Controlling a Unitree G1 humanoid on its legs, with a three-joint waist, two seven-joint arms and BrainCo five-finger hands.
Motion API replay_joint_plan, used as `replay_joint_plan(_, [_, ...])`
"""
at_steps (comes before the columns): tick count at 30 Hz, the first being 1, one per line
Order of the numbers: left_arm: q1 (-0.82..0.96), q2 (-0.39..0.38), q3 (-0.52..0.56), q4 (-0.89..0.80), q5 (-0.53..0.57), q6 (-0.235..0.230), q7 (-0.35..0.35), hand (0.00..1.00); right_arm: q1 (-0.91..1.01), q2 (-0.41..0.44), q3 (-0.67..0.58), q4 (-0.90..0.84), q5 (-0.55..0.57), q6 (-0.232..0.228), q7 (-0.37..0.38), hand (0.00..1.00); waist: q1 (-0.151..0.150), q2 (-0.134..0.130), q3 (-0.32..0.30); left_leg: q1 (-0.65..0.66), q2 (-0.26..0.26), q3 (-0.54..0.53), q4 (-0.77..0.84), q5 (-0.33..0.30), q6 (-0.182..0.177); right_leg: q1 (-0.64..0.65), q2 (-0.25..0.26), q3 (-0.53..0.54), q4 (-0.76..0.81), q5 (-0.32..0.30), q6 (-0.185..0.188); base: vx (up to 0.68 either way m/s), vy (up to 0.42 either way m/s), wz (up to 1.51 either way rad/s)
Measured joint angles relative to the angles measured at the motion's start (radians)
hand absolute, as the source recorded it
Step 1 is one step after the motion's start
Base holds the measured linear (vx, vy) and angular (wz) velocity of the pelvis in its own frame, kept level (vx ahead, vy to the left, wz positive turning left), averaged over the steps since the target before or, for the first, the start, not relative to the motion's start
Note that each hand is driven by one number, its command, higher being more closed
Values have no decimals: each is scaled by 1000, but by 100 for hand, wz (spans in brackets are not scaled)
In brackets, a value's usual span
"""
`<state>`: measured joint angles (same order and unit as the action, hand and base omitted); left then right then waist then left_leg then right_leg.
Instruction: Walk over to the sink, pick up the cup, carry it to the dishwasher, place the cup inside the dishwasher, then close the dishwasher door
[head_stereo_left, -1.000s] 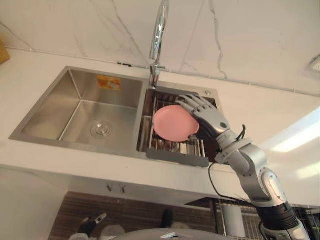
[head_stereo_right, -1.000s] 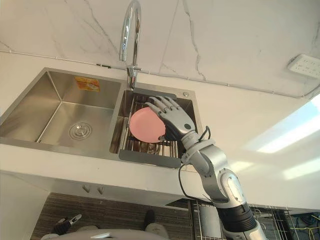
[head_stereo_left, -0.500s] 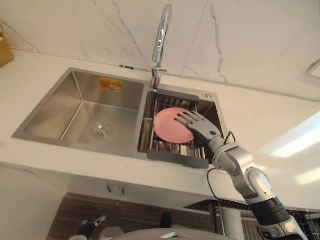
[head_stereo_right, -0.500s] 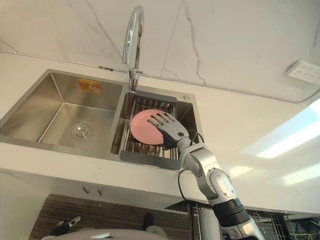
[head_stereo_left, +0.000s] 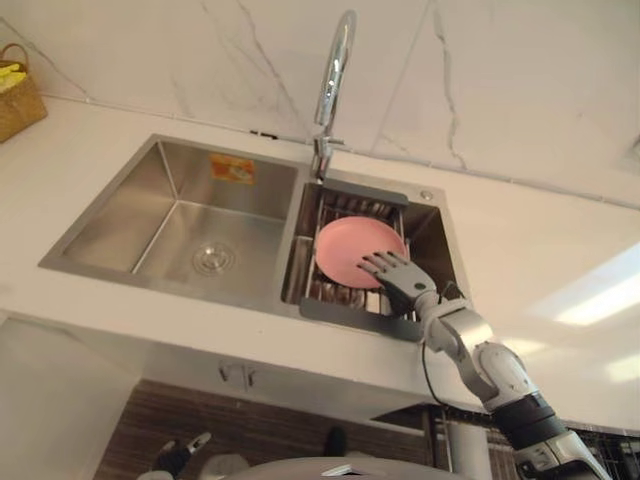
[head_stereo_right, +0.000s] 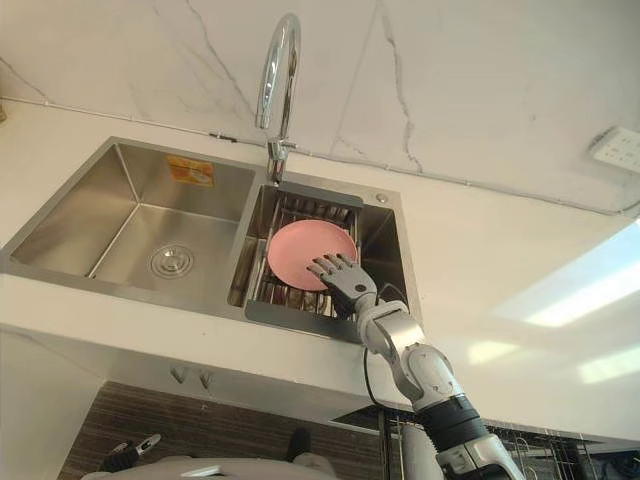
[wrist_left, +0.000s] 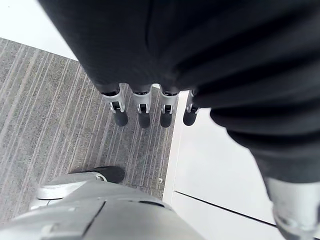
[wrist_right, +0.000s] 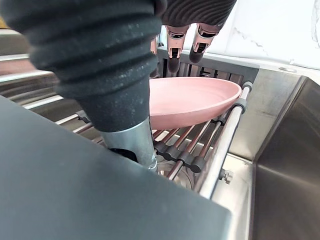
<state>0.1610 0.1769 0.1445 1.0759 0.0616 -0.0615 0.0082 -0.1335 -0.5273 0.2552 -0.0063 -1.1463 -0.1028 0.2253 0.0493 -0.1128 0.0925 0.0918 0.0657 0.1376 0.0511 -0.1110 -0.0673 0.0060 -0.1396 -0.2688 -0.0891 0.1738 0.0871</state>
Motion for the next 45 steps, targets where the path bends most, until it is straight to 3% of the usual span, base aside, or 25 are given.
replay_joint_plan(11, [12, 0, 0, -5, 0, 1, 0, 0, -80, 2, 39, 149, -42, 10, -21, 0, 3, 0, -7, -5, -4, -15, -6, 8, 1, 2, -9, -18, 0, 0, 0, -15, 1, 4])
replay_joint_plan(22, [14, -1, 0, -25, -18, 2, 1, 0, -132, 15, 61, 306, -85, 46, -130, 0, 11, 0, -7, -2, -8, -33, -37, 33, 2, 3, -10, -40, 0, 0, 0, -13, -10, 5])
replay_joint_plan(23, [17, -1, -1, -33, -18, 2, 1, 0, -133, 17, 62, 308, -91, 47, -137, 100, 10, 0, -7, -2, -7, -34, -37, 33, 2, 4, -10, -42, 0, 0, 0, -15, -13, 7])
replay_joint_plan(29, [21, -2, -16, -43, -19, 2, 2, 0, -168, 34, 96, 352, -117, 66, -231, 100, 15, -1, -8, 1, -7, -37, -37, 34, 2, 10, -11, -44, 0, 0, 0, -17, -5, 1])
replay_joint_plan(36, [28, -2, -28, -43, -19, 0, 7, 0, -195, 48, 95, 417, -116, 85, -393, 100, 18, -3, -9, 3, -7, -38, -37, 36, 1, 12, -11, -45, 0, 0, 0, 0, 0, 0])
replay_joint_plan(45, [31, -2, -27, -44, -19, -8, 10, 0, -194, 47, 93, 416, -71, 39, -469, 100, 16, 0, -7, 10, -7, -36, -39, 36, 1, 18, -11, -45, 0, 0, 0, 0, 0, 0])
